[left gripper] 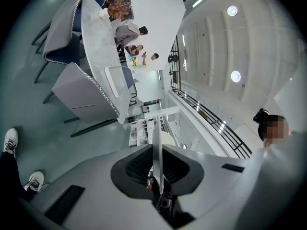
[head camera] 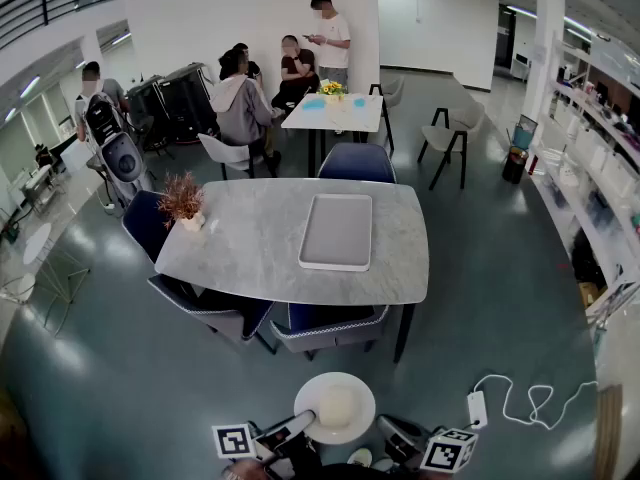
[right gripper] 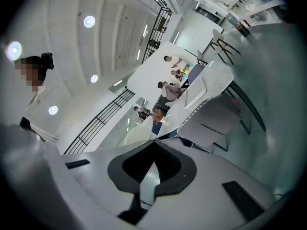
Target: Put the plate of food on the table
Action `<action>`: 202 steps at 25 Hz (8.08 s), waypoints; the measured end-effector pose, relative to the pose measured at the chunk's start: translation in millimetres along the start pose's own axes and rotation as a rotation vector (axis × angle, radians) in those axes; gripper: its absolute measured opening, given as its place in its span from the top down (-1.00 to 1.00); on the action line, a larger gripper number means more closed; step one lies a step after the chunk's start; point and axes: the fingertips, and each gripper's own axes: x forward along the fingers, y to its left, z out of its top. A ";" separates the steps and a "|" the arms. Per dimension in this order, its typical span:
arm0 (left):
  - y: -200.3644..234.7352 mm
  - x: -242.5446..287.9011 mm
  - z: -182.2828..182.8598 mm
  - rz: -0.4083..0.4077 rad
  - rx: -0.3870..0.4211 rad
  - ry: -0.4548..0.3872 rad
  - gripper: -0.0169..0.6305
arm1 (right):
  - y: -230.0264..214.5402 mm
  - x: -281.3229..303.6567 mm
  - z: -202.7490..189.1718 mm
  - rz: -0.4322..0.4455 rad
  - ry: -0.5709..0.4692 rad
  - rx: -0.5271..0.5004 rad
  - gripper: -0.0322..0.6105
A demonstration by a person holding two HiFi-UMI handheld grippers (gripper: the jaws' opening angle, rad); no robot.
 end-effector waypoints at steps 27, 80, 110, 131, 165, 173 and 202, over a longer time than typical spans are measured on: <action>-7.9 16.4 -5.3 0.006 -0.019 -0.005 0.83 | 3.2 -21.0 24.8 0.031 -0.049 0.009 0.87; 55.4 5.8 240.5 -0.060 -0.043 0.021 0.84 | -12.2 178.4 68.8 -0.106 -0.189 0.017 0.87; 111.8 104.1 363.6 0.001 -0.059 -0.058 0.83 | -35.2 230.8 127.0 -0.116 -0.164 0.040 0.87; 218.0 281.6 432.3 0.199 -0.182 -0.206 0.83 | -116.8 149.5 214.5 -0.239 -0.301 0.151 0.87; 323.0 365.2 479.2 0.491 -0.241 -0.285 0.86 | -185.8 130.3 250.2 -0.293 -0.305 0.279 0.87; 328.5 367.8 481.2 0.527 -0.242 -0.272 0.85 | -188.7 130.5 251.6 -0.289 -0.301 0.287 0.87; 284.6 380.3 479.1 0.479 -0.219 -0.176 -0.89 | -183.4 138.7 248.5 -0.228 -0.267 0.295 0.87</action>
